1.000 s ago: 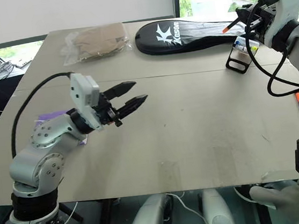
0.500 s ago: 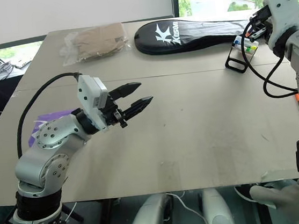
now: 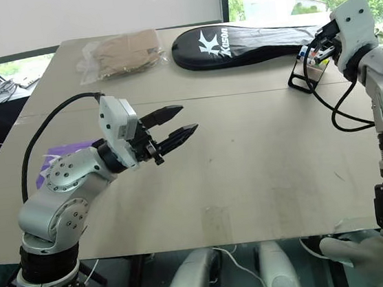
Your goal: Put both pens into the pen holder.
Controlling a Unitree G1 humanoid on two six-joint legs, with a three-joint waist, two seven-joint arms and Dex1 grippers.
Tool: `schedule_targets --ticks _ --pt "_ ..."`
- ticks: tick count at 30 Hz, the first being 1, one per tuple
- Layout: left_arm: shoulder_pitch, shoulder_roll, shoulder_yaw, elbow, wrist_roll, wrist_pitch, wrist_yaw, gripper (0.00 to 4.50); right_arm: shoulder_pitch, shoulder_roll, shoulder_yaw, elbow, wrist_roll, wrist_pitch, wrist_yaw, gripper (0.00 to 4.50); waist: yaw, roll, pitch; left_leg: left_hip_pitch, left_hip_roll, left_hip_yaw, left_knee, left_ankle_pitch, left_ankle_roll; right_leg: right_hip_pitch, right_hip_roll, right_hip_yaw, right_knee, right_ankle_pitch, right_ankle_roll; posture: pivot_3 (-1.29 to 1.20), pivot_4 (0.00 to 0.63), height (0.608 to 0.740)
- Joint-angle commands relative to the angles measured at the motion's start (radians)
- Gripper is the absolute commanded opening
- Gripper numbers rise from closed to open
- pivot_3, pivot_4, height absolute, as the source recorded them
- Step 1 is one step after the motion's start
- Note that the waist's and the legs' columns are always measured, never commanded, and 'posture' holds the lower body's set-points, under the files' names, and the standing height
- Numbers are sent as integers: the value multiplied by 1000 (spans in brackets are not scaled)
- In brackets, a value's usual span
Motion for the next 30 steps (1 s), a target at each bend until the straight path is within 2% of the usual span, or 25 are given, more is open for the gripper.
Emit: schedule_targets --ticks 1,3,5,6,8,12,18,20,23,26,30 --pt "-15 -2 9 -35 -11 -8 4 2663 -29 15 5 62 -48 -88 -26 76 0 0 0 0 0 0 0 0 0 0 0 0 0 0 0 0 150 740" --pt "-9 0 13 -31 -9 -12 1 2663 -41 30 13 119 -67 -144 -26 76 0 0 0 0 0 0 0 0 0 0 0 0 0 0 0 0 150 740" --pt "-2 2 17 -30 -7 -15 0 2663 -54 42 24 174 -90 -199 -28 1087 -2 0 0 0 0 0 0 0 0 0 0 0 0 0 0 0 150 740" --pt "1 2 19 -31 -7 -16 1 2663 -56 44 27 189 -99 -222 -30 1246 -2 0 0 0 0 1 0 0 0 0 0 0 0 0 0 0 150 740" --pt "6 2 22 -36 -7 -15 4 2663 -58 48 21 195 -104 -248 -34 2004 -2 0 0 0 0 0 0 0 0 0 0 0 0 0 0 0 150 740" --pt "17 -10 25 -58 -32 -6 12 2663 -33 41 -5 141 -78 -267 4 3891 -2 0 0 0 0 1 0 0 0 0 0 1 0 0 0 0 150 740" --pt "18 -30 34 -71 -82 22 32 2663 123 11 -72 -155 120 -155 204 3891 2 0 0 0 1 0 0 0 0 0 0 0 0 0 0 0 150 740" --pt "25 -33 41 -62 -92 29 40 2663 202 17 -96 -271 181 -81 215 4430 3 0 0 0 1 -1 1 0 0 0 0 0 0 0 0 0 150 740" --pt "51 -36 63 -53 -106 35 55 2663 351 35 -95 -452 232 -28 215 4487 3 0 0 1 1 0 1 0 0 0 0 0 1 0 0 0 150 740" --pt "121 -27 99 -76 -109 49 87 3429 536 54 -92 -591 255 -13 219 4500 2 0 -1 1 1 -1 1 0 0 0 1 0 1 0 0 0 150 740" --pt "305 -23 188 -153 -150 102 149 3429 800 19 -140 -700 296 -35 316 4500 3 0 -1 1 1 -1 1 0 0 1 0 1 1 0 0 0 150 740"
